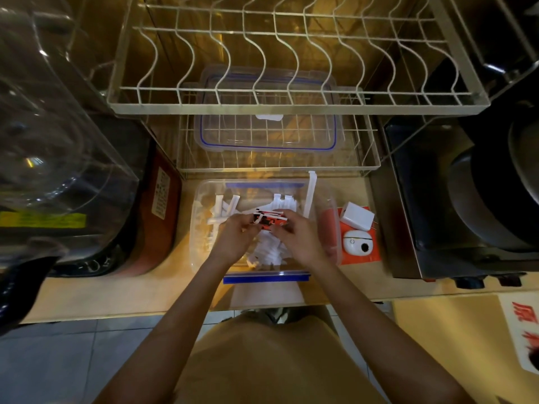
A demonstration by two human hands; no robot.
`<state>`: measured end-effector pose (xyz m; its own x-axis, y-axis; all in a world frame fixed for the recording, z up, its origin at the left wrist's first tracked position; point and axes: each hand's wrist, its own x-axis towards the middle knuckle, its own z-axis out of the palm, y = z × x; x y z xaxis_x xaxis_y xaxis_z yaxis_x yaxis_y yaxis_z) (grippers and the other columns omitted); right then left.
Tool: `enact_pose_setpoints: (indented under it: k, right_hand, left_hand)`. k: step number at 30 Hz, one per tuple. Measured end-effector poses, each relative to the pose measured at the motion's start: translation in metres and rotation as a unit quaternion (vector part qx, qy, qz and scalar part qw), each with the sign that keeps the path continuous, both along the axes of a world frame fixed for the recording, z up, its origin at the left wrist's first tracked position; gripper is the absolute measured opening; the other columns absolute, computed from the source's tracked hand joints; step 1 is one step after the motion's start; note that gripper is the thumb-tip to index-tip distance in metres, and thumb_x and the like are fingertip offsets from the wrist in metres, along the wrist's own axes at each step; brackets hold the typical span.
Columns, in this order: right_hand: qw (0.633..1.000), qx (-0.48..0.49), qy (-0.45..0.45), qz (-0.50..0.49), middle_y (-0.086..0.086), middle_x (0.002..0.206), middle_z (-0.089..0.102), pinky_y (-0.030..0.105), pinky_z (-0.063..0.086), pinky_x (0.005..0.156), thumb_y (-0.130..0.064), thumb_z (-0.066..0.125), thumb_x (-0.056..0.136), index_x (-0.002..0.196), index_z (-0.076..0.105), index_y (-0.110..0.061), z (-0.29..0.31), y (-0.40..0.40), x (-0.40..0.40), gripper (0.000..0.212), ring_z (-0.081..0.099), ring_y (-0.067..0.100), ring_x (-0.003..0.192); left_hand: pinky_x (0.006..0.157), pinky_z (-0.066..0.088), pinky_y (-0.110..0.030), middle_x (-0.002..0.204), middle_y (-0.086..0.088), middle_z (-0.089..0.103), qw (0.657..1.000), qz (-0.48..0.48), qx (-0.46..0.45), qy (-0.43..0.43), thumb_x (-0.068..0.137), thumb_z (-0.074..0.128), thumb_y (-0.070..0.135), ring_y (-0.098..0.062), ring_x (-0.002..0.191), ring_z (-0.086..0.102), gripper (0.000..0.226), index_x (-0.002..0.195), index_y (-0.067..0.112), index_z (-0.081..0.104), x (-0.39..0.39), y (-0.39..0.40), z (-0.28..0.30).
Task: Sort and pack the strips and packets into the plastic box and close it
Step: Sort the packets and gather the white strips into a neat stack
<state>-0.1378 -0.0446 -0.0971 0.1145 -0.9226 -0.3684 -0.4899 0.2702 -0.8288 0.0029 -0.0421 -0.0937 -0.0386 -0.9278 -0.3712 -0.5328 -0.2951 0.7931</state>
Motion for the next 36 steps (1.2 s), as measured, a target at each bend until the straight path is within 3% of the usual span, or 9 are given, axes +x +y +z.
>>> enact_pose_setpoints:
  k: [3, 5, 10, 14, 18, 22, 25, 30, 36]
  right_hand:
    - [0.998, -0.024, 0.051, 0.039, 0.007, 0.1, 0.069, 0.005, 0.042, 0.063, -0.014, 0.051, 0.093, 0.117, 0.059, -0.009, 0.0, -0.001, 0.001, 0.025, 0.058, 0.008, 0.075]
    - [0.994, -0.044, 0.082, 0.054, 0.006, 0.094, 0.067, 0.002, 0.04, 0.058, -0.014, 0.049, 0.095, 0.121, 0.055, -0.01, 0.004, -0.003, 0.0, 0.028, 0.054, 0.001, 0.066]
    - [0.985, -0.073, 0.105, 0.115, 0.009, 0.114, 0.065, 0.024, 0.047, 0.08, -0.013, 0.046, 0.095, 0.13, 0.046, -0.017, 0.007, -0.001, -0.001, 0.035, 0.063, 0.021, 0.1]
    - [0.971, -0.074, 0.158, 0.163, 0.013, 0.116, 0.059, 0.039, 0.05, 0.088, -0.02, 0.045, 0.096, 0.123, 0.052, -0.013, 0.007, 0.001, -0.003, 0.029, 0.059, 0.027, 0.104]
    - [0.97, -0.078, 0.161, 0.167, 0.012, 0.112, 0.063, 0.041, 0.051, 0.085, -0.02, 0.044, 0.096, 0.124, 0.052, -0.016, 0.01, 0.0, -0.003, 0.029, 0.061, 0.026, 0.101]
    - [0.99, -0.063, 0.108, 0.061, 0.008, 0.092, 0.067, 0.021, 0.046, 0.065, -0.017, 0.047, 0.095, 0.118, 0.058, -0.015, 0.019, 0.0, -0.016, 0.025, 0.063, 0.017, 0.078]
    - [0.995, -0.036, 0.022, -0.087, 0.003, 0.088, 0.066, 0.011, 0.044, 0.058, -0.015, 0.051, 0.093, 0.112, 0.061, -0.013, 0.03, 0.002, -0.033, 0.021, 0.059, 0.009, 0.072]
    - [0.949, 0.03, -0.174, -0.261, -0.006, 0.076, 0.07, 0.015, 0.055, 0.054, -0.017, 0.058, 0.09, 0.092, 0.064, -0.023, 0.044, 0.019, -0.055, 0.008, 0.069, 0.007, 0.061]
    - [0.905, 0.083, -0.249, -0.335, 0.003, 0.083, 0.07, 0.022, 0.056, 0.06, -0.016, 0.057, 0.091, 0.109, 0.063, -0.013, 0.039, 0.029, -0.06, 0.02, 0.069, 0.008, 0.06]
  left_hand:
    - [0.062, 0.037, -0.014, 0.093, -0.011, 0.063, 0.997, -0.047, -0.025, -0.054, 0.089, 0.048, 0.004, -0.013, 0.075, 0.056, 0.02, 0.099, 0.004, 0.066, -0.003, 0.0, -0.002]
    - [0.072, 0.04, -0.023, 0.104, -0.015, 0.065, 0.996, -0.048, -0.031, -0.067, 0.09, 0.048, 0.006, -0.023, 0.088, 0.06, 0.023, 0.107, 0.008, 0.064, -0.006, 0.001, -0.004]
    - [0.077, 0.044, -0.025, 0.106, -0.009, 0.07, 0.998, 0.023, -0.043, -0.047, 0.089, 0.052, 0.007, -0.022, 0.095, 0.064, 0.027, 0.115, 0.012, 0.061, -0.011, 0.005, 0.001]
    - [0.081, 0.047, -0.03, 0.1, -0.011, 0.073, 0.998, 0.001, -0.044, -0.046, 0.087, 0.056, 0.008, -0.024, 0.093, 0.066, 0.022, 0.103, 0.012, 0.07, -0.01, 0.006, 0.001]
    - [0.074, 0.042, -0.02, 0.103, -0.01, 0.072, 0.999, 0.005, -0.033, -0.038, 0.088, 0.053, 0.007, -0.02, 0.092, 0.064, 0.024, 0.105, 0.012, 0.069, -0.013, 0.003, 0.005]
    - [0.087, 0.039, -0.02, 0.116, -0.009, 0.067, 0.997, 0.069, -0.02, -0.002, 0.089, 0.05, 0.006, -0.019, 0.107, 0.06, 0.03, 0.117, 0.01, 0.061, -0.019, -0.004, 0.007]
    - [0.086, 0.038, -0.02, 0.117, -0.008, 0.066, 0.997, 0.067, -0.021, 0.022, 0.088, 0.051, 0.005, -0.012, 0.101, 0.056, 0.026, 0.11, 0.008, 0.064, -0.031, -0.01, 0.006]
    - [0.079, 0.044, -0.022, 0.108, -0.011, 0.067, 0.999, 0.006, 0.0, 0.035, 0.087, 0.057, 0.011, -0.021, 0.099, 0.062, 0.031, 0.118, 0.008, 0.06, -0.065, -0.025, 0.006]
    - [0.07, 0.041, -0.024, 0.101, -0.022, 0.07, 0.997, -0.06, -0.003, -0.041, 0.086, 0.057, 0.007, -0.033, 0.094, 0.064, 0.02, 0.103, 0.0, 0.065, -0.092, -0.042, -0.004]
